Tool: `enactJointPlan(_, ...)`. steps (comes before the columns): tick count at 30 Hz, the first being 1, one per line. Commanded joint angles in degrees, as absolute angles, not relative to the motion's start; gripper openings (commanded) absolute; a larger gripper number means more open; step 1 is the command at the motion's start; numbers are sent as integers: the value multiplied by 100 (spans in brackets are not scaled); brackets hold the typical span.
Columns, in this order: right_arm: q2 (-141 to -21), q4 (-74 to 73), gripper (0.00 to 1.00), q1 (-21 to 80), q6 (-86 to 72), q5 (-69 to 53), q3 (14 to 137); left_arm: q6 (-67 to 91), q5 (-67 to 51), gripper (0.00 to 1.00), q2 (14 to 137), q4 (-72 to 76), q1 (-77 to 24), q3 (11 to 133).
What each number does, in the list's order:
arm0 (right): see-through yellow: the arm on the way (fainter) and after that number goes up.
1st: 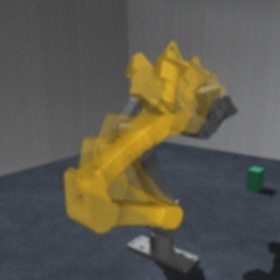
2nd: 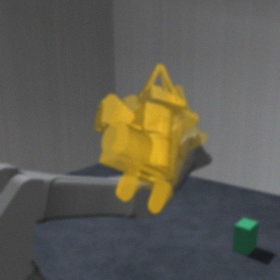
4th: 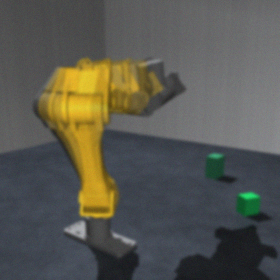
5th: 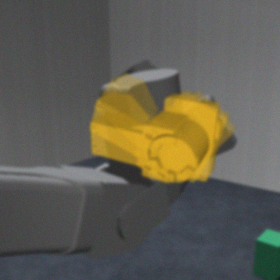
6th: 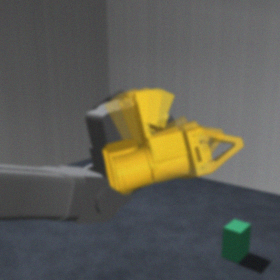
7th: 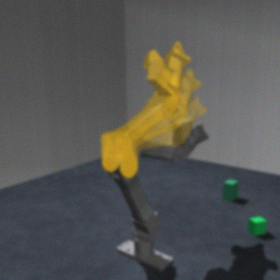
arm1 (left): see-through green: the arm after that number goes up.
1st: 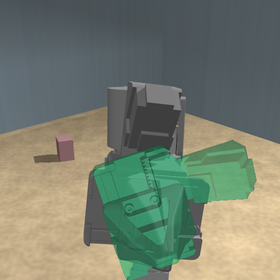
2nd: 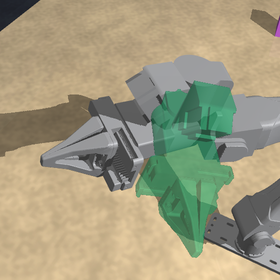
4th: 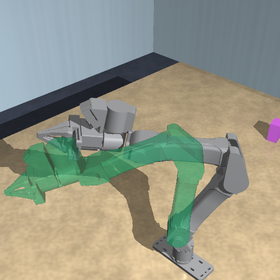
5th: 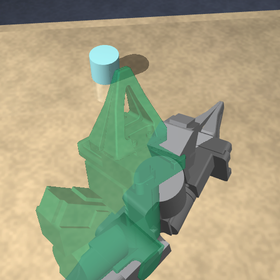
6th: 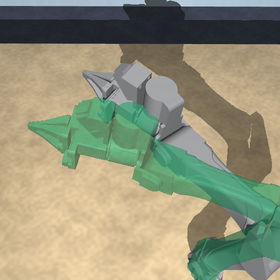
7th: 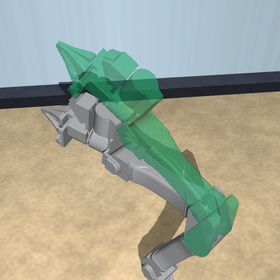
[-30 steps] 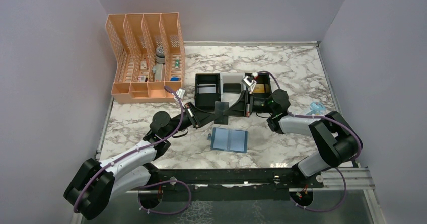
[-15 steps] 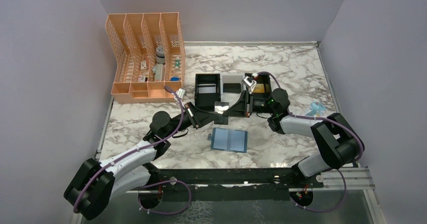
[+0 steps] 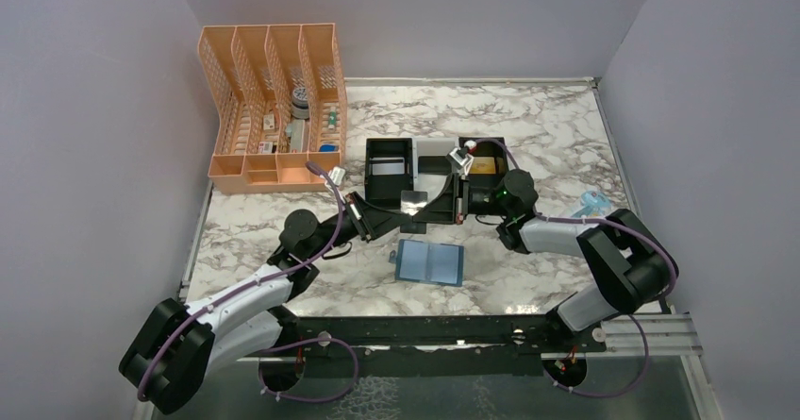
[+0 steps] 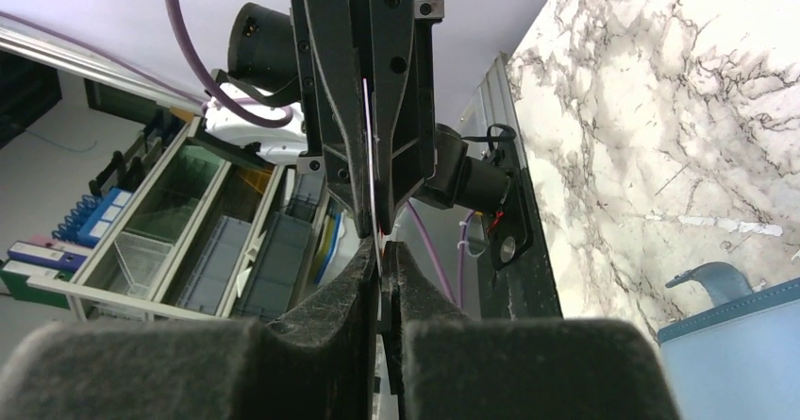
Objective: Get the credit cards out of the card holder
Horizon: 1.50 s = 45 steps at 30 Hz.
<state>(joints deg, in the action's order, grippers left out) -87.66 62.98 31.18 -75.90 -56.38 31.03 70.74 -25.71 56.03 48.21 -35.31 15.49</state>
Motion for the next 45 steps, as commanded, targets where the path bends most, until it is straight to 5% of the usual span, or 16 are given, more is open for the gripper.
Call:
enactJointPlan(1, -8820, 6655, 11, 3151, -7683, -5451, 3040, 7086, -2563, 0, 5396, 5108, -3507, 1420)
enactJointPlan(4, -8737, 6454, 22, 3146, -7563, -5397, 3048, 7101, -2609, 0, 5413, 5108, -3507, 1411)
enactJointPlan(7, -8604, 5958, 24, 3129, -7338, -5271, 3119, 7116, -2628, 0, 5371, 5106, -3506, 1410)
enactJointPlan(16, -8581, 5969, 2, 3129, -7376, -5407, 3184, 7105, -2636, 0, 5315, 5114, -3507, 1365)
enactJointPlan(20, -8407, 5656, 1, 3122, -7128, -5280, 3213, 7098, -2614, 0, 5318, 5105, -3507, 1371)
enactJointPlan(27, -7684, 2065, 1, 2961, -4814, -3765, 4046, 6729, -2342, 93, 5206, 4180, -3507, 1491)
enactJointPlan(28, -7641, 1704, 1, 2909, -4593, -3568, 4140, 6633, -2297, 98, 5177, 3968, -3502, 1543)
enactJointPlan(34, -7628, 159, 1, 2813, -3536, -2319, 4717, 5747, -1928, 99, 5143, 1971, -3498, 2181)
enactJointPlan(45, -8280, -338, 1, 2816, -1623, -996, 5644, 3801, 276, 99, 5515, -2057, -3489, 4253)
